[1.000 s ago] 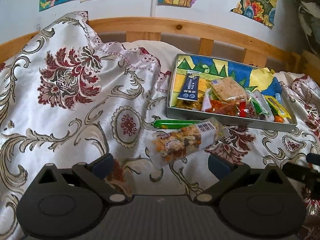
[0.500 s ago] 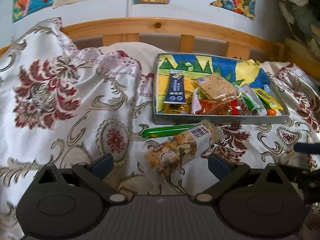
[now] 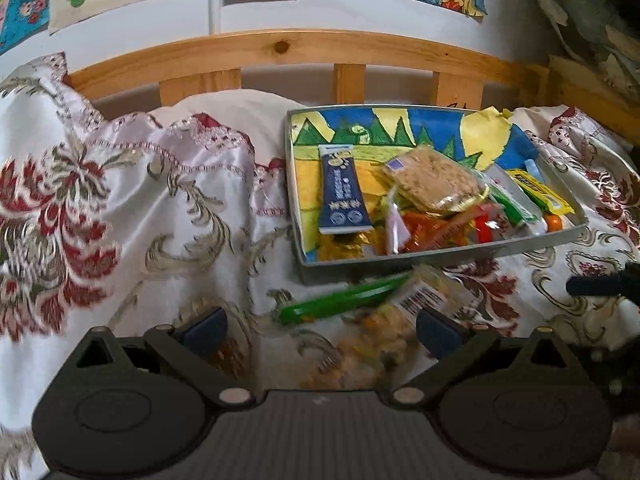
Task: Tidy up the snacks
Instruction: 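Grasp the green stick with the left tool while the right tool grasps the nut bar pack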
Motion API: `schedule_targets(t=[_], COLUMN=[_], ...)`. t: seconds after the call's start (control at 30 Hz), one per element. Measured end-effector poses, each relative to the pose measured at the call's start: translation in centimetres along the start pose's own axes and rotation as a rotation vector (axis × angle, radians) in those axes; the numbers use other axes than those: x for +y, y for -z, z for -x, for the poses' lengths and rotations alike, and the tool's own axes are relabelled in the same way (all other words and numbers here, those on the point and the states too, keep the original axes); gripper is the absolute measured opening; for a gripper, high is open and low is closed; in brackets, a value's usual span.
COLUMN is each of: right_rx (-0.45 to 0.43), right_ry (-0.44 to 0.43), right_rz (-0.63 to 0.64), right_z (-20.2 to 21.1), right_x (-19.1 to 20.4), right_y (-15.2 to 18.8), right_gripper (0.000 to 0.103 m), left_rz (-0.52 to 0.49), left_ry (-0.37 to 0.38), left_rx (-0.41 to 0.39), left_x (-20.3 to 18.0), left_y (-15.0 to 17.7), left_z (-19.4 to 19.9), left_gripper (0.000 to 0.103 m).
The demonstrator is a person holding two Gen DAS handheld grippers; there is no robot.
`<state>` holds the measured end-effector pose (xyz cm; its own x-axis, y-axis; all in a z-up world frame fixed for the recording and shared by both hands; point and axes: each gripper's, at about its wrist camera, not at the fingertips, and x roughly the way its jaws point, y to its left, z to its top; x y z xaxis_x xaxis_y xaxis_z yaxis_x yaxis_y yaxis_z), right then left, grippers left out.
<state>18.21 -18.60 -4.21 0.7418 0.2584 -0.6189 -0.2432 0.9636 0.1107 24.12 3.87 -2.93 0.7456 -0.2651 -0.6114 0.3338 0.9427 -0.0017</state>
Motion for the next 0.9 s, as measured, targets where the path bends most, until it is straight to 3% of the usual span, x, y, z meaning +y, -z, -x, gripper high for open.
schedule_targets(t=[0.23,0.4,0.67,0.9], right_rx=[0.042,0.055,-0.035,0.012], right_ry=[-0.013,-0.022,-0.061,0.062], right_rz=[-0.049,-0.106,0.037,-0.006], right_z=[-1.6,-2.5,-3.0,-6.1], right_x=[2.0,5.4,10.6,13.1], right_y=[0.1,-0.4,-1.8,-2.3], right_gripper=[0.102,0.102,0.102,0.102], left_rz=[-0.144,-0.142,-0.169,-0.175], left_ry=[0.041,0.047,0.048,0.088], left_rx=[0.063,0.099,0.091,0.103], left_x=[1.5,2.8,3.7,3.8], left_y=[-2.9,-3.8,-3.9,-5.2], left_z=[-2.9,-4.6,-5.0,-6.4], left_gripper=[0.102,0.102,0.102,0.102])
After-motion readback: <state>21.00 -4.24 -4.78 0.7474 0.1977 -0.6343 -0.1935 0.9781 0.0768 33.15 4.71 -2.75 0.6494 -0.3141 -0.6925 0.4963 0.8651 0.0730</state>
